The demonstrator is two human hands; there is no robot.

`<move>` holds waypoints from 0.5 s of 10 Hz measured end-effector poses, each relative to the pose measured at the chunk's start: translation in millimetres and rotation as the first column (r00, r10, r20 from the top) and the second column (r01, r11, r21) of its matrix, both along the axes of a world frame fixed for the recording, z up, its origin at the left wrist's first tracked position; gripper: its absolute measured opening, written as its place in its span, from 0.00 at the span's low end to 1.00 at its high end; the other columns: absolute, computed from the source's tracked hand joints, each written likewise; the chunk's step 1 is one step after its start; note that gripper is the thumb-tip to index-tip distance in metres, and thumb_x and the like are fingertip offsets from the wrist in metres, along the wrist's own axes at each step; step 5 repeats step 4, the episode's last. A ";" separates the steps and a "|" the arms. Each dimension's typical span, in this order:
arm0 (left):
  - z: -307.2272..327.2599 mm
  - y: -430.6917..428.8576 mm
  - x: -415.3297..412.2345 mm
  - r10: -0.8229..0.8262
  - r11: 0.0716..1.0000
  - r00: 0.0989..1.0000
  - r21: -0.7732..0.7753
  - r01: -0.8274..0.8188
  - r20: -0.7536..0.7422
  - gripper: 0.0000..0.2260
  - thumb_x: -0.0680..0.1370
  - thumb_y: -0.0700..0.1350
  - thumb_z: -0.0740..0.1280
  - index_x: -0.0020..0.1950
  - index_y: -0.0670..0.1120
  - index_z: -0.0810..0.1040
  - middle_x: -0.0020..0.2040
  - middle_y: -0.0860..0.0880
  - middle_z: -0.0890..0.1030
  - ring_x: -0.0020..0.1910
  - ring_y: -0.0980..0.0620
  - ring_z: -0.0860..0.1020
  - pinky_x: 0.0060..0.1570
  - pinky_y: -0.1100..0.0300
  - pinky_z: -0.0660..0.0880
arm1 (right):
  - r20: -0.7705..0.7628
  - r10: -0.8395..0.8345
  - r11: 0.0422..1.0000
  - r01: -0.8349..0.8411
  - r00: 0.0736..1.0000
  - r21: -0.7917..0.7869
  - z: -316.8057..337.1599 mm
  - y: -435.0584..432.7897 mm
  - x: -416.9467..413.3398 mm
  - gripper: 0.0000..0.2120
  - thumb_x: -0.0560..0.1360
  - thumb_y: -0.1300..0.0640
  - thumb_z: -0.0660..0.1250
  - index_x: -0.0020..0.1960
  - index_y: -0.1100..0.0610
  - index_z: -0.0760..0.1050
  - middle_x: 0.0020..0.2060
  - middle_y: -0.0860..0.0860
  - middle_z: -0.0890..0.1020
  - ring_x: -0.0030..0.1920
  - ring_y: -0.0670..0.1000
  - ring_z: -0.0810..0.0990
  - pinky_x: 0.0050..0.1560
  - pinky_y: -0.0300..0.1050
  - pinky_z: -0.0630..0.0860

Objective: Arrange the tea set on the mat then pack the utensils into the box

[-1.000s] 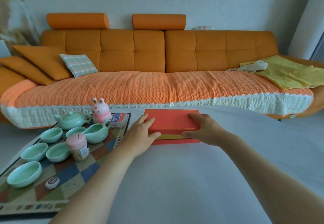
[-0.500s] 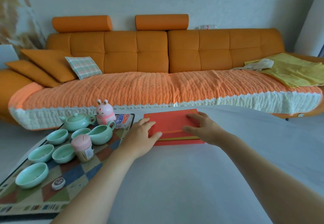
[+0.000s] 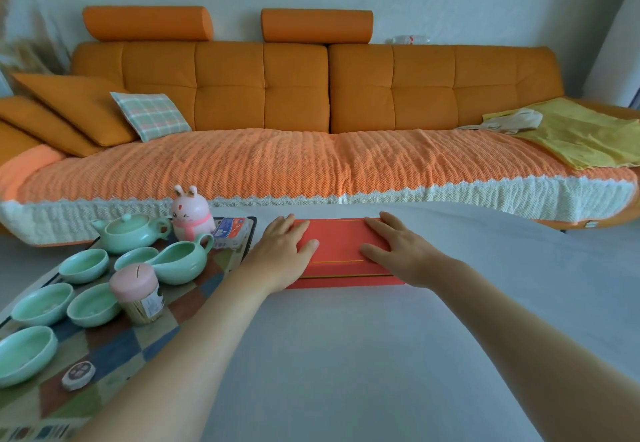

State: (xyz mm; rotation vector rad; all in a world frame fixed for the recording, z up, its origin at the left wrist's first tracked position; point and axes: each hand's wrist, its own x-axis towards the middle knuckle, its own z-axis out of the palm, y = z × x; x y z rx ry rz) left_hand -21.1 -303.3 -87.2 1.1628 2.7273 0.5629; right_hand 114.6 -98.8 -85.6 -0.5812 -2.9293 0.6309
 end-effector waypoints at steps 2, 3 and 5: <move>-5.3 1.4 -2.9 -0.003 1.000 1.000 -0.008 0.003 -0.014 0.26 0.83 0.61 0.48 0.81 0.56 0.52 0.81 0.55 0.46 0.79 0.56 0.41 0.75 0.49 0.48 | -0.008 -0.015 0.993 0.016 1.000 0.119 -2.8 -4.7 -1.3 0.32 0.79 0.34 0.53 0.79 0.44 0.54 0.80 0.49 0.52 0.75 0.58 0.62 0.75 0.53 0.57; -4.1 0.5 -3.9 -0.006 1.000 1.000 -0.003 0.006 0.007 0.27 0.83 0.62 0.48 0.81 0.56 0.51 0.81 0.55 0.44 0.79 0.56 0.41 0.76 0.49 0.47 | 0.000 -0.011 0.991 0.011 1.000 0.132 1.1 -7.8 -0.3 0.32 0.79 0.34 0.53 0.79 0.44 0.54 0.80 0.49 0.52 0.74 0.57 0.63 0.74 0.54 0.56; 0.3 -1.9 -1.9 0.004 0.998 0.999 0.062 -0.007 0.051 0.29 0.82 0.63 0.50 0.81 0.56 0.50 0.81 0.54 0.47 0.79 0.56 0.43 0.76 0.50 0.47 | 0.044 -0.020 0.997 0.017 0.999 0.073 7.2 -9.0 2.6 0.32 0.79 0.34 0.52 0.79 0.43 0.52 0.80 0.47 0.50 0.76 0.57 0.60 0.75 0.55 0.55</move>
